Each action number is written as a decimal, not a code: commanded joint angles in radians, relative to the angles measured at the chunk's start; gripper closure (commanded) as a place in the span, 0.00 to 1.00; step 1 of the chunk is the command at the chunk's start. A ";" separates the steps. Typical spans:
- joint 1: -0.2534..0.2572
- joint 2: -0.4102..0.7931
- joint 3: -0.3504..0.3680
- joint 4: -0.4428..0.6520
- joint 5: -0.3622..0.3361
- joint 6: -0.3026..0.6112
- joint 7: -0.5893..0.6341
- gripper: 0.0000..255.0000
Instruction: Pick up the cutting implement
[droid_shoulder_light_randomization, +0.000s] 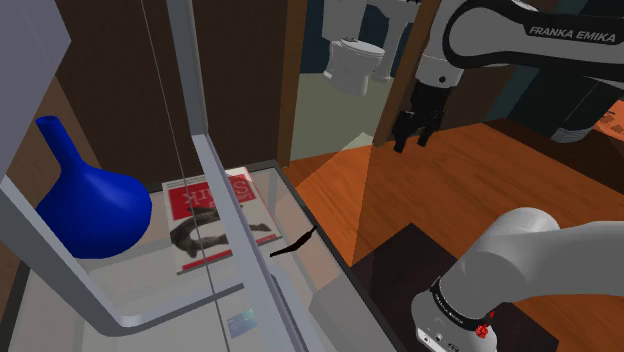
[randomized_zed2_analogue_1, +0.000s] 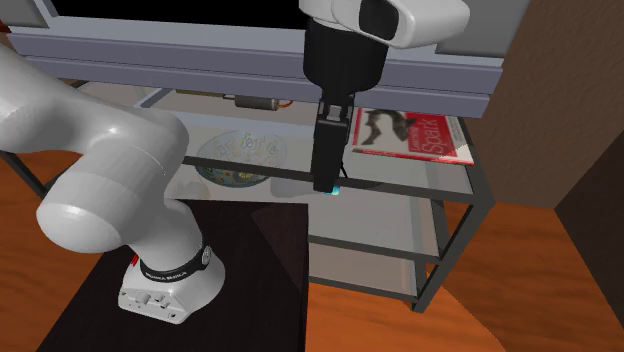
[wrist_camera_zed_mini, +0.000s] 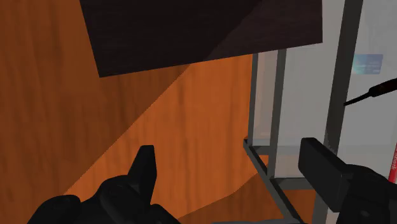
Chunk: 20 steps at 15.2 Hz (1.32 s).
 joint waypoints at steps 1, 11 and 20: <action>0.000 0.000 0.000 0.000 0.000 0.000 0.000 0.00; -0.017 -0.178 0.303 -0.237 0.248 0.109 0.570 0.00; -0.043 -0.073 0.654 -0.252 0.494 0.306 1.091 0.00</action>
